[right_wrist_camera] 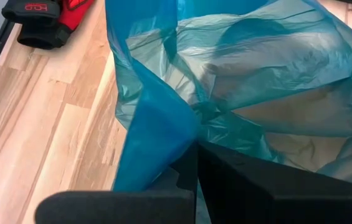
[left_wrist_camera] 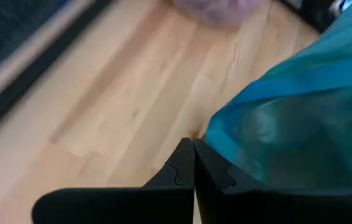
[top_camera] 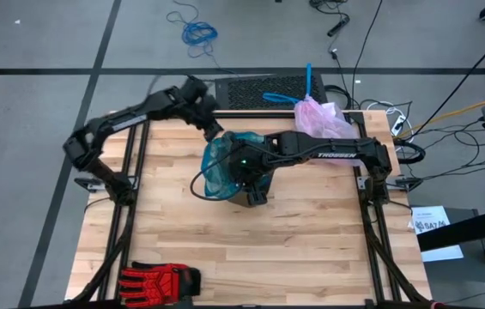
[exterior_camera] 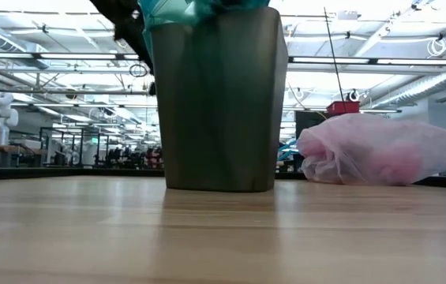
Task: Place trash/remove bag and relplace
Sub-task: Insert the blue trash bag into the black trash bin
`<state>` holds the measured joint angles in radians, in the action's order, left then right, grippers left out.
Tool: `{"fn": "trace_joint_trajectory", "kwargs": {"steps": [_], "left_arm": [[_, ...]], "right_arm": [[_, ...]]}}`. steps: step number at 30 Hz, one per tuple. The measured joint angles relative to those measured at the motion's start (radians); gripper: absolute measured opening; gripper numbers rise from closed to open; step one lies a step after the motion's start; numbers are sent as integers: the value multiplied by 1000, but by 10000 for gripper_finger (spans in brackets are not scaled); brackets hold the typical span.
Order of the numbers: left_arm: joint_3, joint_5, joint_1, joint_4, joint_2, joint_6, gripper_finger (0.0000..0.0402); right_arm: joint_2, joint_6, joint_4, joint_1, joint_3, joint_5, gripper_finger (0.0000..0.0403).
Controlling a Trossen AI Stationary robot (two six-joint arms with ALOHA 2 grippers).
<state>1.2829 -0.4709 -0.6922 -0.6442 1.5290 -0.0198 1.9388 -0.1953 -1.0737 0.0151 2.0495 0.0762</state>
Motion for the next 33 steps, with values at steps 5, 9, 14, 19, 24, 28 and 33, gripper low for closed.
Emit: {"fn": "trace_joint_trajectory", "kwargs": {"steps": [5, 9, 14, 19, 24, 28, 33], "left_arm": [[1, -2, -35, -54, -158, -37, 0], [2, -62, -32, -126, -285, -174, 0], [-42, 3, 110, -162, -438, -311, 0], [-219, 186, 277, -10, -557, -496, 0], [-409, 184, 350, 363, -605, -695, 0], [-467, 183, 397, 379, -575, -754, 0], [-473, 189, 464, 374, -573, -781, 0]], "right_arm": [[0, 0, 2, 0, 0, 0, 0], [0, 0, 11, -3, 0, 0, 0], [0, 0, 12, -12, 0, 1, 0], [0, -7, 12, -23, 3, 1, 0], [0, -23, 24, -22, 5, 2, 0], [0, -26, 27, -22, 5, 4, 0], [0, -27, 21, -22, 5, 3, 0]]}}
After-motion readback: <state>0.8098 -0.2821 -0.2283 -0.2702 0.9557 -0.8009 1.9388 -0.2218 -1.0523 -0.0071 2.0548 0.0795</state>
